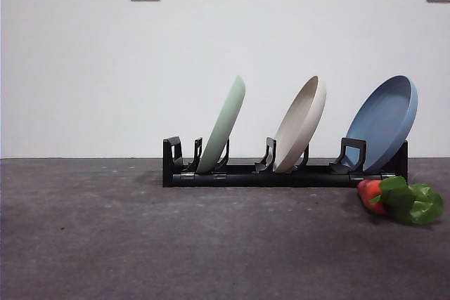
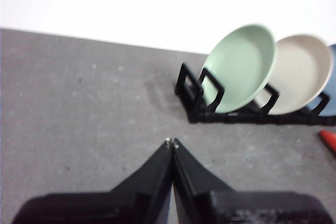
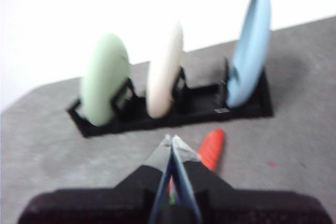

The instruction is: Take the green plate from the plate rack,put the plate on the table,take the carrot from the table,put the carrot in the plate

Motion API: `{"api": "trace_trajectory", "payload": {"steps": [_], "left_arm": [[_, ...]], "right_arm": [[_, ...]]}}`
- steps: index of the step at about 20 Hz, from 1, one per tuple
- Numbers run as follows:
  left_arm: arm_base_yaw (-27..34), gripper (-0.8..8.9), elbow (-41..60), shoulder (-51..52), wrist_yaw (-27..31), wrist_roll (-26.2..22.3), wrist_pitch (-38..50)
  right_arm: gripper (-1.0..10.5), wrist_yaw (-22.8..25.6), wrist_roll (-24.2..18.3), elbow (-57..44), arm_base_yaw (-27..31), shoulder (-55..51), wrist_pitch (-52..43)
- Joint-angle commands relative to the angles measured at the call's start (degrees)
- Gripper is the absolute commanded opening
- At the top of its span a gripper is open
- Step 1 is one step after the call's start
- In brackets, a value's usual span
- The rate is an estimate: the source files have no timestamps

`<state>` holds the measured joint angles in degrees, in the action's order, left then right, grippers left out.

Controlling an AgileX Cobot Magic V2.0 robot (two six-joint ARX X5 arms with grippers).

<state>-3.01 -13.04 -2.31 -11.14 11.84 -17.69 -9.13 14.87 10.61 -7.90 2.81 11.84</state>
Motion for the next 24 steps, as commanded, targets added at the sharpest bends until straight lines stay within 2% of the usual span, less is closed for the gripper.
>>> {"api": "trace_trajectory", "payload": {"steps": [1, 4, 6, 14, 20, 24], "left_arm": [[0.1, -0.08, -3.9, -2.1, -2.0, 0.6, -1.8], [0.1, -0.08, -8.4, -5.2, -5.1, 0.6, -3.9], [0.1, -0.08, -11.8, -8.0, -7.9, 0.1, -5.8], [0.1, -0.08, -22.9, -18.3, -21.5, -5.2, -14.4], [0.1, -0.08, -28.8, -24.0, -28.4, -11.2, -22.9], [0.1, -0.08, -31.1, -25.7, -28.9, -14.0, -27.6]], "right_arm": [[-0.1, -2.2, 2.1, 4.2, -0.1, 2.8, 1.9], [-0.1, -4.9, 2.1, 9.9, -0.2, 6.8, 5.8], [-0.1, -7.1, 0.5, 14.4, -0.2, 10.2, 10.0], [-0.1, -17.5, -13.3, 31.6, -0.2, 24.2, 30.5], [-0.1, -20.5, -22.8, 40.5, -0.2, 31.9, 44.2], [-0.1, -21.0, -25.0, 41.9, -0.2, 34.3, 48.1]]}}
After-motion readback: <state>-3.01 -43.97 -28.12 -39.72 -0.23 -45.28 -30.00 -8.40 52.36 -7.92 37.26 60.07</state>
